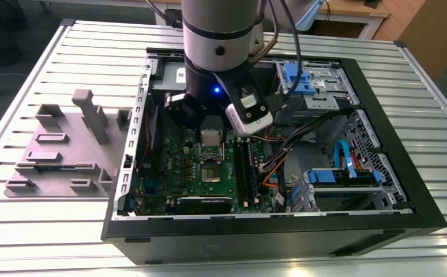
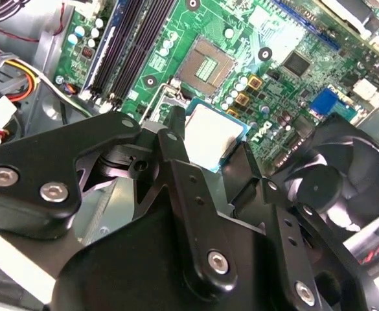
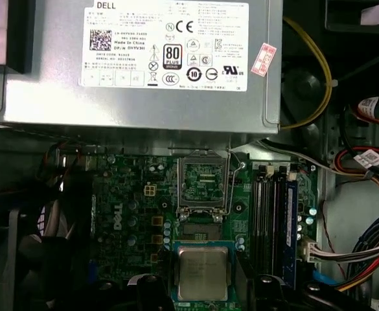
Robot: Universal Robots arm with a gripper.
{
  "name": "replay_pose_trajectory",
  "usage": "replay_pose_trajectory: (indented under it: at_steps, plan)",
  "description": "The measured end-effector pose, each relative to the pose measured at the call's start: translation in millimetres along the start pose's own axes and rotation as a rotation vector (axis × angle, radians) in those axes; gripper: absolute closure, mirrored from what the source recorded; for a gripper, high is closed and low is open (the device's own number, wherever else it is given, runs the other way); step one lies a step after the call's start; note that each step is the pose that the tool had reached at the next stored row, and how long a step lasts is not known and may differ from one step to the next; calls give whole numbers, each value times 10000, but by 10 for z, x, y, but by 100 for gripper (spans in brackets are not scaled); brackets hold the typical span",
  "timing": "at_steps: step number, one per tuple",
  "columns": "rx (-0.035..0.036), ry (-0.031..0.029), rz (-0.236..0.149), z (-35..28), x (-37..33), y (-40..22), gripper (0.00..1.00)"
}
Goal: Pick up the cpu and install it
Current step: 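Place the cpu into insertion slot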
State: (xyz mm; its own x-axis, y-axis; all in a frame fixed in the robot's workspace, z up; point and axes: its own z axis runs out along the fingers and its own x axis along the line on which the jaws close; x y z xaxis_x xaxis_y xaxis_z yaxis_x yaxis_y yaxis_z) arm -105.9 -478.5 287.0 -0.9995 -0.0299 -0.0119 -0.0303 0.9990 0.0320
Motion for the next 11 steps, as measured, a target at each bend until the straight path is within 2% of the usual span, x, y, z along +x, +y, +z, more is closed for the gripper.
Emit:
replay_pose_trajectory:
  at_steps: [5, 8, 11]
  plan:
    - [0, 0, -1, 82, -10, -52, 53]
    - [1, 0, 0, 101, -13, -55, 53]
    - [0, -32, -3, 120, -14, -58, 53]
